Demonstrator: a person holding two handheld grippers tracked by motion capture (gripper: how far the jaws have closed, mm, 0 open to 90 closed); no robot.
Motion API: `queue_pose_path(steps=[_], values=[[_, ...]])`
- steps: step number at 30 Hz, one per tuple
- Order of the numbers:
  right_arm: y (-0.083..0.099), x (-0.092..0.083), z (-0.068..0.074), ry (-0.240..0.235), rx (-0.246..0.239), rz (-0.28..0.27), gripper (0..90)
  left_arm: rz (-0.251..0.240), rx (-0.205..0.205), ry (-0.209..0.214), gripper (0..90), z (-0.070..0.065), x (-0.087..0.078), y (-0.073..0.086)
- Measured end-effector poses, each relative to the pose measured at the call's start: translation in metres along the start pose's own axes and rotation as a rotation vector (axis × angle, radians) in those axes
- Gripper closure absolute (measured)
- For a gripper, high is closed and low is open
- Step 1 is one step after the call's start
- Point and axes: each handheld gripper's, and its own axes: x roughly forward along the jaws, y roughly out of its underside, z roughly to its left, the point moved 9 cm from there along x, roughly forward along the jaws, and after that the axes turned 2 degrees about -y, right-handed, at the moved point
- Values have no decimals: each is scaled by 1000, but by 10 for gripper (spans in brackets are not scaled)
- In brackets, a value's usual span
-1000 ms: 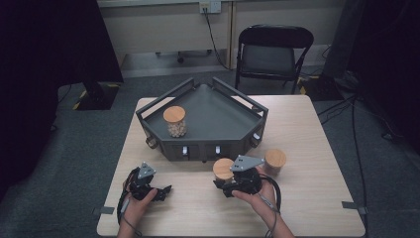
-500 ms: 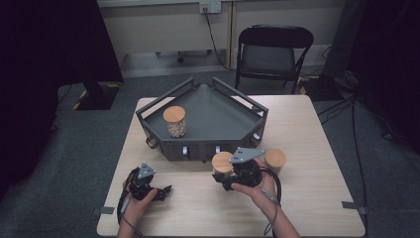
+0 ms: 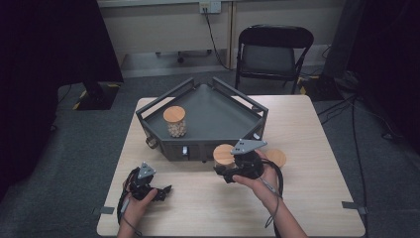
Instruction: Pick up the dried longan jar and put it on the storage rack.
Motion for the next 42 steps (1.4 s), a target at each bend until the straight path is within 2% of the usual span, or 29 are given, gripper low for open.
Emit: queue_pose_path(steps=[9, 17, 42], values=[[-15, -3, -2, 12, -8, -2, 257, 0, 0, 0, 1, 0, 0, 0], [-22, -3, -6, 20, 6, -7, 257, 0, 0, 0, 1, 0, 0, 0], [-52, -1, -12, 58, 3, 2, 258, 0, 0, 0, 1, 0, 0, 0]])
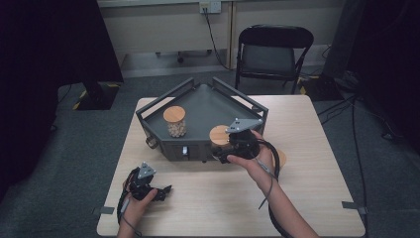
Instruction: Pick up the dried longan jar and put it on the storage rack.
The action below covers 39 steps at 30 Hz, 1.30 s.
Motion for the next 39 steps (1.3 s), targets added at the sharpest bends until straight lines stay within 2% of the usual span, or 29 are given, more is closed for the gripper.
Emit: queue_pose_path(steps=[10, 39], values=[[-7, 8, -5, -2, 25, 5, 258, 0, 0, 0, 1, 0, 0, 0], [-37, 11, -13, 45, 16, 15, 257, -2, -2, 0, 1, 0, 0, 0]])
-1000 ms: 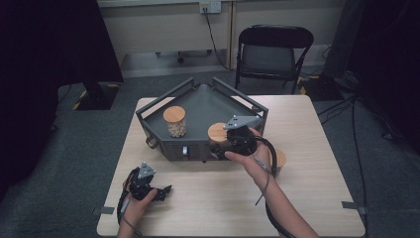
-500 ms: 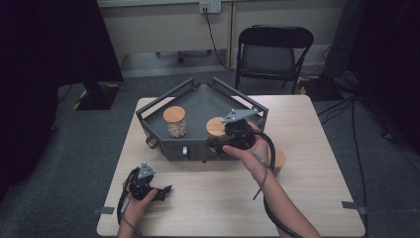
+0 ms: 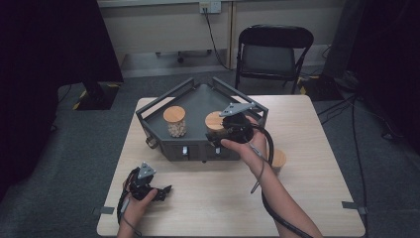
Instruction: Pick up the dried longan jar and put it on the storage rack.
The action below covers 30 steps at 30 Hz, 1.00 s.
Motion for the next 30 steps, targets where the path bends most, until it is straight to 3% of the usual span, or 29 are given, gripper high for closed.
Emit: queue_pose_path(steps=[30], values=[[-21, 25, -9, 42, 13, 8, 257, 0, -1, 0, 1, 0, 0, 0]])
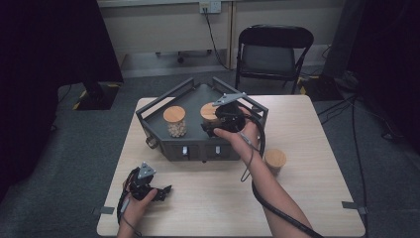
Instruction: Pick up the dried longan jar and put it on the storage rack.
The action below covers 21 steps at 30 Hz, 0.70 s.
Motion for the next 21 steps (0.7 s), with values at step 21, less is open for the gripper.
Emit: queue_pose_path(steps=[21], values=[[-4, 21, -3, 2, 8, 8, 257, 0, 0, 0, 1, 0, 0, 0]])
